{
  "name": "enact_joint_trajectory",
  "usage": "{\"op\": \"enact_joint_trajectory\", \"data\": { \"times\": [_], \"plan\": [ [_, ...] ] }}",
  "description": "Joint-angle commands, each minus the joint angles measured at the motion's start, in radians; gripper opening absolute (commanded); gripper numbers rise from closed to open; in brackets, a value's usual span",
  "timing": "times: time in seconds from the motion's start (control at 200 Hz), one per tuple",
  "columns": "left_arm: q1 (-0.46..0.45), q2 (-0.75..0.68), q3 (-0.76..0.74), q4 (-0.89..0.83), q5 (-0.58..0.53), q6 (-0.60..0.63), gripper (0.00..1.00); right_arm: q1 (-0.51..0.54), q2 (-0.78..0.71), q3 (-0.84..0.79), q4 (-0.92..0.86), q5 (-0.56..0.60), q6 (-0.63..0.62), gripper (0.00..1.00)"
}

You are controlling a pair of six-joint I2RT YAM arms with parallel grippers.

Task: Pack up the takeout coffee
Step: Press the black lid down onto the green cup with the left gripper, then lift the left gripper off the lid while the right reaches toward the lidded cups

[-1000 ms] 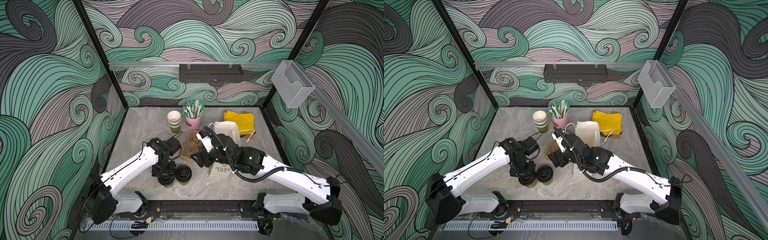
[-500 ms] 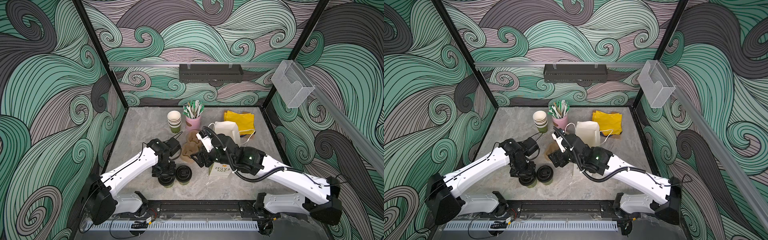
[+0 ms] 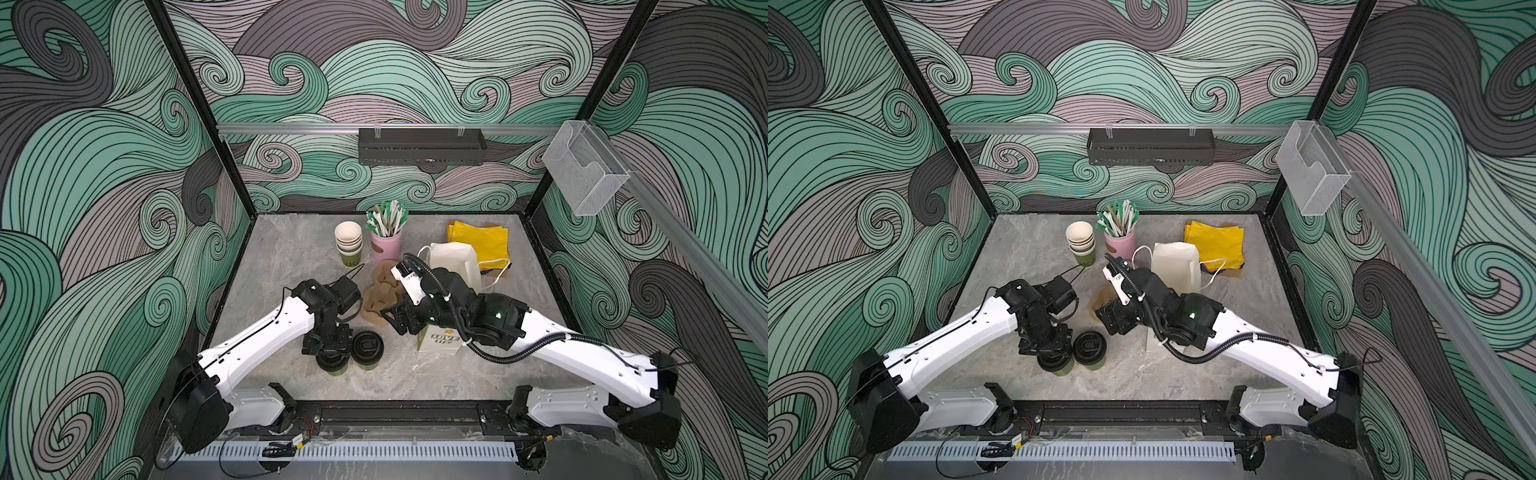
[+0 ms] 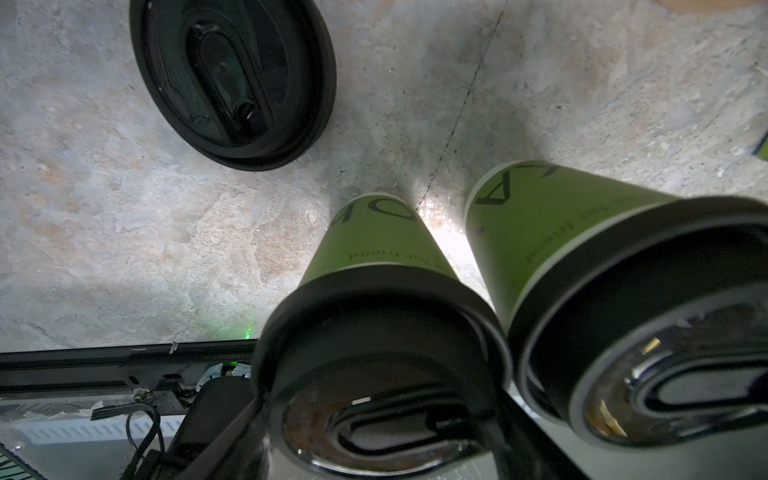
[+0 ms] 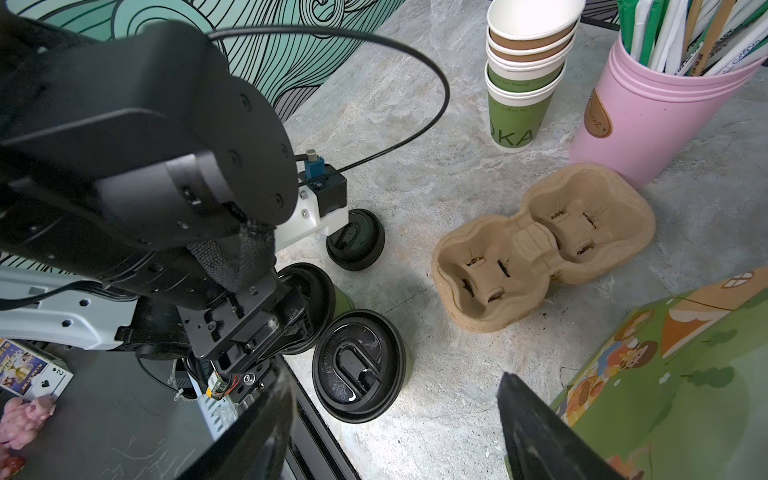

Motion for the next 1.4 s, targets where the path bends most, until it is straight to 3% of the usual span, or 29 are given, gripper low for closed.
{"op": "enact_joint_trajectory", "data": {
  "times": [0.0,0.8,0.996,1.076,1.226,1.396],
  "plan": [
    [0.002,-0.003,0.023,-0.028,-0.008,0.001,0.78,-0.004,0.002,0.023,-0.005,-0.010,0.011,0.78],
    [0.006,-0.102,0.115,-0.074,-0.026,-0.016,0.88,-0.005,0.016,0.034,-0.008,-0.020,0.010,0.78],
    [0.020,-0.221,0.146,-0.127,-0.154,-0.073,0.88,-0.004,0.041,0.057,-0.016,-0.055,0.009,0.77],
    [0.065,-0.315,0.097,-0.100,-0.174,-0.108,0.84,0.009,0.074,0.101,-0.046,-0.071,-0.008,0.74],
    [0.226,-0.450,-0.002,-0.103,-0.110,-0.120,0.69,0.083,0.173,0.244,-0.155,-0.053,-0.059,0.71],
    [0.286,-0.545,-0.101,-0.104,-0.045,-0.146,0.66,0.110,0.333,0.355,-0.255,-0.127,-0.031,0.70]
  ]
}}
